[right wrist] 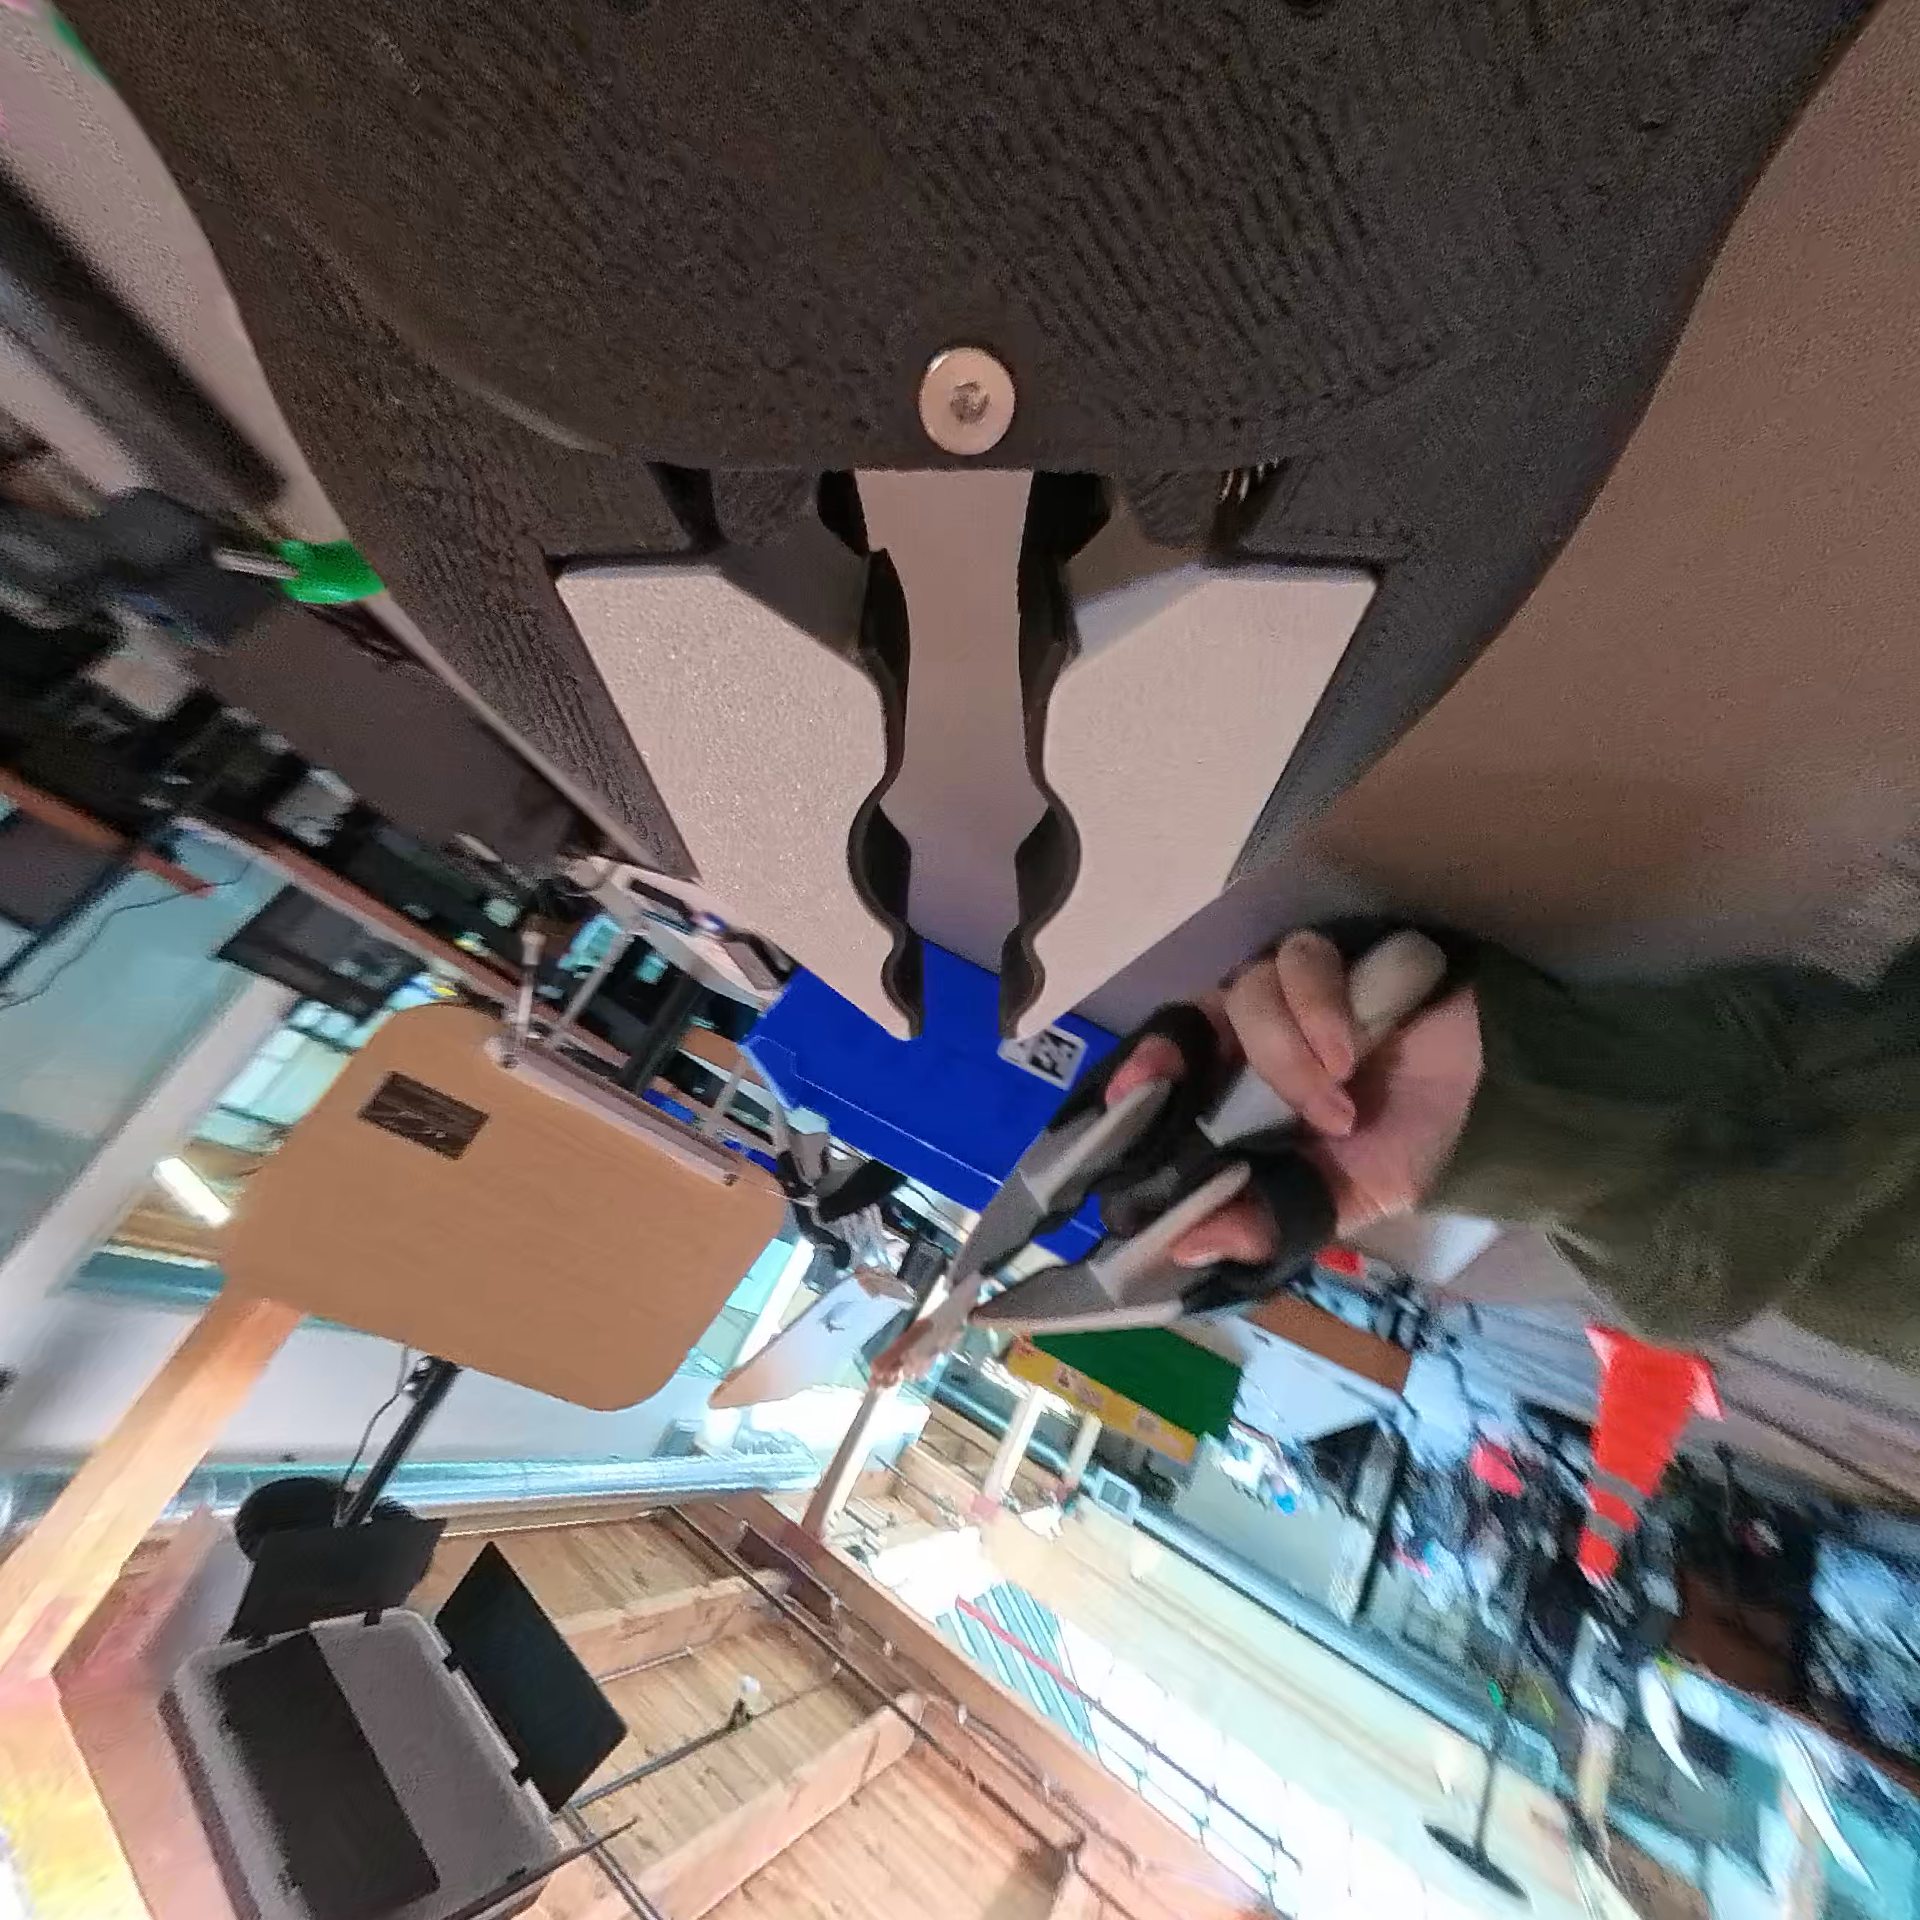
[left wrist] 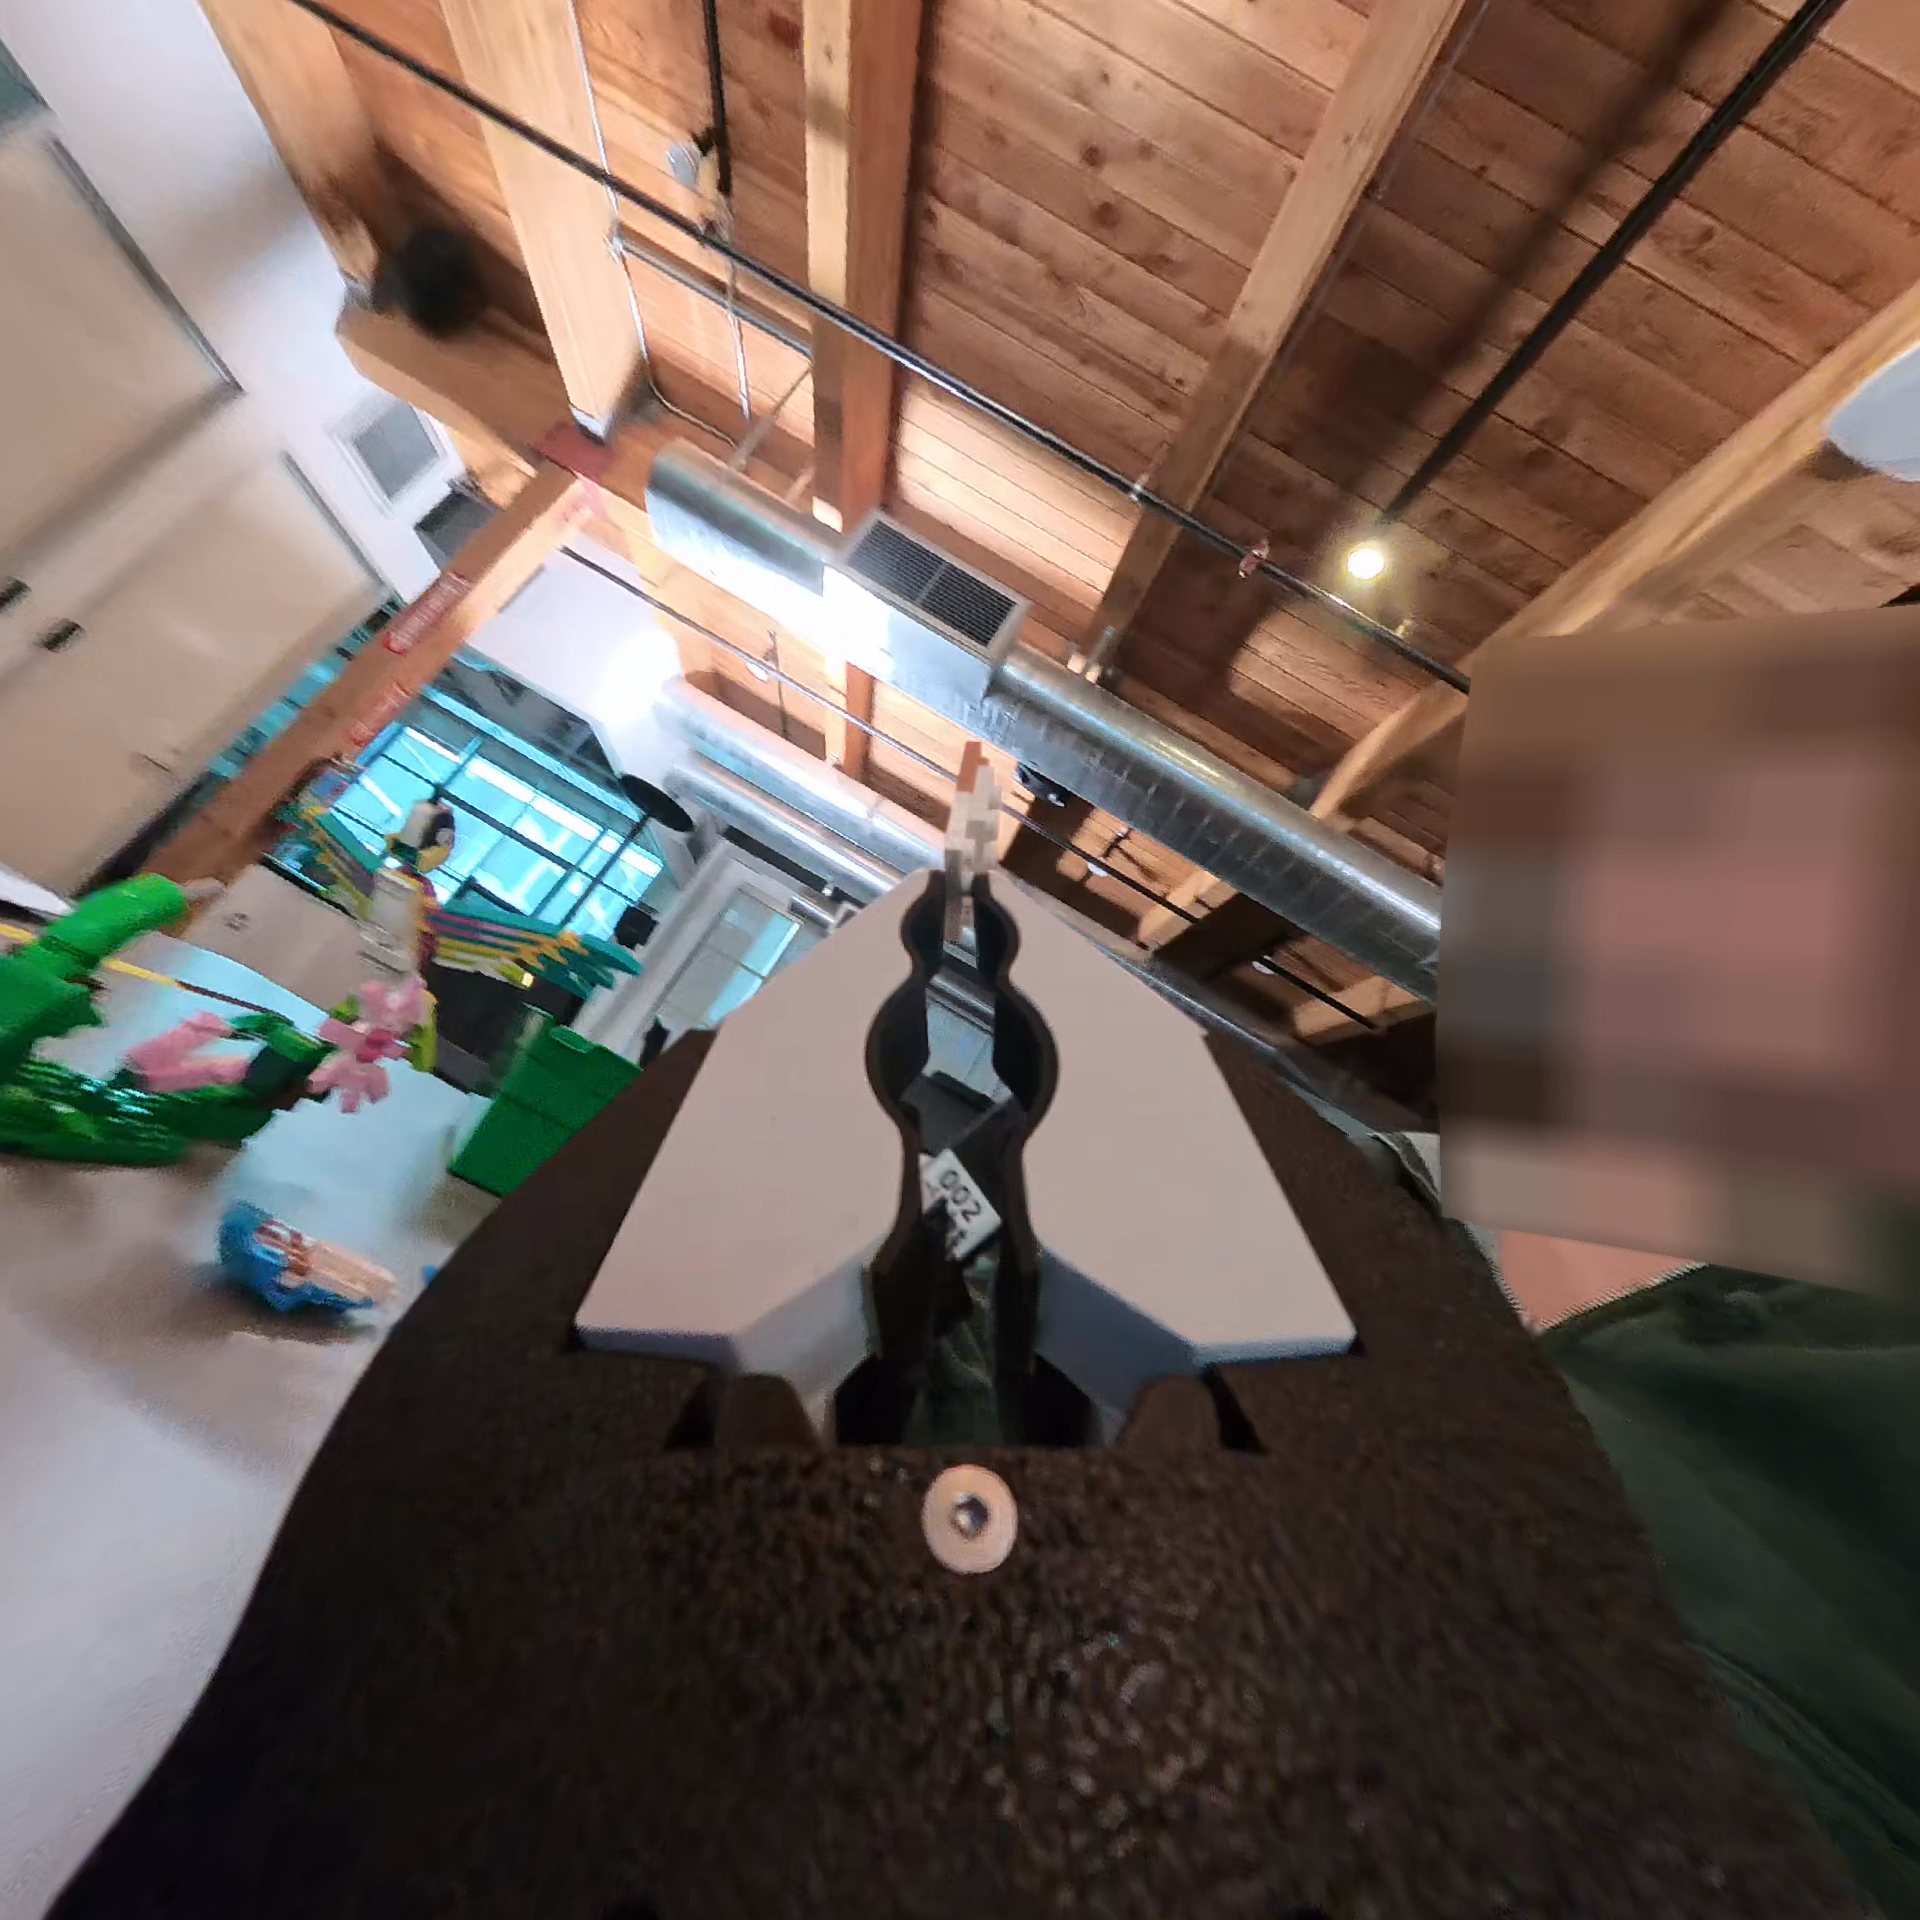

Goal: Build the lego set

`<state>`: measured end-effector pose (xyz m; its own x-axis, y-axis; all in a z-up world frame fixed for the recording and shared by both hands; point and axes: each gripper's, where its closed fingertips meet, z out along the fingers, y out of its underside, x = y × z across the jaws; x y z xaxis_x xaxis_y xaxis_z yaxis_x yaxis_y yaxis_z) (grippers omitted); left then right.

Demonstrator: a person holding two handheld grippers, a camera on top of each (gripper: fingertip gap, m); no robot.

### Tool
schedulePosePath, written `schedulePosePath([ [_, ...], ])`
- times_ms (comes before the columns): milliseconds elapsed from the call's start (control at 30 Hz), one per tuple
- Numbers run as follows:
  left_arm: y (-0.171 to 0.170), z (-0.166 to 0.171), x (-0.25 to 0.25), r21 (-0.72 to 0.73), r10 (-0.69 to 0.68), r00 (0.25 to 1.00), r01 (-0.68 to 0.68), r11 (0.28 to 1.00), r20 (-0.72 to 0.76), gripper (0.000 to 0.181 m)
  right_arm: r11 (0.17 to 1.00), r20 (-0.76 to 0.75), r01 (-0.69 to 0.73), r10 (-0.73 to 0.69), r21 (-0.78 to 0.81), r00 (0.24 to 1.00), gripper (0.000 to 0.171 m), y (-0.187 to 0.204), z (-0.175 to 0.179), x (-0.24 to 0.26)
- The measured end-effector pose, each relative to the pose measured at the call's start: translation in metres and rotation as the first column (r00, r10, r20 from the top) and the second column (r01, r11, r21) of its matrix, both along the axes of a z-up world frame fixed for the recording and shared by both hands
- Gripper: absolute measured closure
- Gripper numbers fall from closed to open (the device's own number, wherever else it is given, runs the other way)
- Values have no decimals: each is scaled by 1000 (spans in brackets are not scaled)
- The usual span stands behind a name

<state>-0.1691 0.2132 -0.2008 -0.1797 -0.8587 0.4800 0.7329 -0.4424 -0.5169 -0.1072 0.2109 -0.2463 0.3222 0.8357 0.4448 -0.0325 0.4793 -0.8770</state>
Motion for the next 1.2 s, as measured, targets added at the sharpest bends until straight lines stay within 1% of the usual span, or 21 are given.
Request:
schedulePosePath([
  [33, -3, 0, 4, 2, -23, 1000, 23, 1000, 0, 180, 998, -30, -42, 40, -54, 999, 159, -4, 3, 0],
  [100, -7, 0, 11, 5, -51, 999, 51, 999, -13, 180, 973, -103, -156, 139, -170, 985, 155, -13, 9, 0],
  [167, -5, -3, 14, -1, -37, 998, 37, 999, -45, 180, 922, -190, -262, 214, -286, 958, 153, -19, 16, 1],
  [233, -4, -5, 19, 7, 17, 994, -17, 1000, -109, 180, 857, -255, -340, 255, -387, 933, 153, -19, 18, 2],
  [300, -7, -10, 30, 66, 105, 965, -92, 994, -240, 181, 830, -274, -349, 247, -435, 929, 153, -13, 17, 3],
  [333, -9, -14, 37, 125, 175, 929, -141, 982, -325, 181, 825, -289, -351, 239, -443, 927, 153, -10, 18, 5],
  [367, -12, -18, 44, 202, 253, 878, -184, 962, -406, 181, 821, -303, -355, 235, -446, 924, 154, -9, 20, 7],
  [433, -16, -29, 57, 367, 410, 740, -235, 900, -533, 181, 836, -299, -348, 233, -424, 925, 154, -8, 21, 12],
  [500, -21, -39, 68, 497, 517, 625, -226, 837, -585, 181, 876, -253, -324, 244, -356, 936, 155, -12, 20, 16],
  [533, -21, -43, 71, 534, 546, 589, -216, 817, -597, 181, 897, -214, -305, 246, -320, 945, 154, -13, 18, 18],
  [633, -18, -46, 70, 572, 596, 532, -233, 786, -602, 181, 949, -104, -234, 216, -212, 971, 154, -10, 10, 29],
  [667, -16, -47, 68, 592, 627, 499, -251, 766, -599, 181, 966, -66, -199, 191, -163, 979, 153, -8, 8, 33],
  [700, -13, -48, 67, 626, 670, 443, -265, 733, -596, 181, 984, -13, -153, 153, -94, 988, 152, -5, 4, 37],
  [767, -6, -53, 65, 717, 766, 282, -273, 642, -578, 181, 994, 113, -13, 1, 106, 994, 150, 4, -7, 42],
  [800, -2, -58, 64, 770, 810, 176, -252, 586, -559, 181, 972, 181, 40, -83, 232, 980, 150, 6, -15, 43],
  [833, 2, -63, 63, 820, 846, 62, -216, 530, -530, 181, 928, 239, 75, -171, 365, 956, 150, 8, -23, 44],
  [867, 4, -69, 64, 864, 873, -21, -157, 478, -487, 181, 867, 275, 91, -252, 489, 928, 151, 9, -30, 44],
  [900, 5, -74, 67, 893, 891, -79, -99, 440, -447, 180, 802, 280, 97, -316, 590, 907, 152, 9, -34, 42],
  [933, 6, -78, 70, 905, 898, -117, -52, 421, -425, 180, 749, 272, 101, -358, 655, 893, 153, 8, -34, 40],
  [1000, 7, -87, 75, 903, 895, -139, 10, 429, -424, 180, 701, 251, 118, -401, 704, 881, 152, 7, -32, 38],
  [1200, 5, -94, 81, 906, 903, -152, 75, 417, -403, 180, 728, 334, 93, -420, 680, 844, 152, 17, -46, 37],
])
